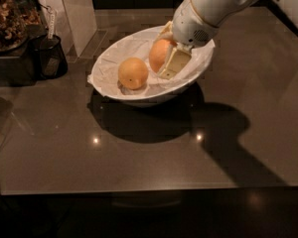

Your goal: Pick orange from white bowl

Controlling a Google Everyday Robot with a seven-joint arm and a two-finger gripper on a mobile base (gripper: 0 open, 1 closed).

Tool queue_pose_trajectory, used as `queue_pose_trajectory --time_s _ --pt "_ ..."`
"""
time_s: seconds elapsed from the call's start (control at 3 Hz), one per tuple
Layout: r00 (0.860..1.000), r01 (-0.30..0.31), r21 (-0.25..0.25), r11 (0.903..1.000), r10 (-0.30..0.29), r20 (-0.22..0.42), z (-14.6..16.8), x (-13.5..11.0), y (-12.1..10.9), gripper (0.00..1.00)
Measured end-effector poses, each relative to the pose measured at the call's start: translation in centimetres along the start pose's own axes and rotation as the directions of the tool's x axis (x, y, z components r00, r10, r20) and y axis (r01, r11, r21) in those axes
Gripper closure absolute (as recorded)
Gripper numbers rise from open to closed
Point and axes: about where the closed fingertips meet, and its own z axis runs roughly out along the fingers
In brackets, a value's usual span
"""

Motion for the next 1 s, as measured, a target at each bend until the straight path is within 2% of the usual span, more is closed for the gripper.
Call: queue_pose_trajectory --time_s 0.33,0.67,1.0 --pt "0.994 0.072 0.081 0.9941 -0.079 0.081 -3.8 -2.5 1.7 1.00" --pt "0.971 0.104 0.139 0.9849 -0.131 0.198 -6.1 -3.1 3.8 1.00" --pt "0.937 0.087 0.219 0.9719 -0.155 0.314 -8.2 -3.0 6.3 1.00"
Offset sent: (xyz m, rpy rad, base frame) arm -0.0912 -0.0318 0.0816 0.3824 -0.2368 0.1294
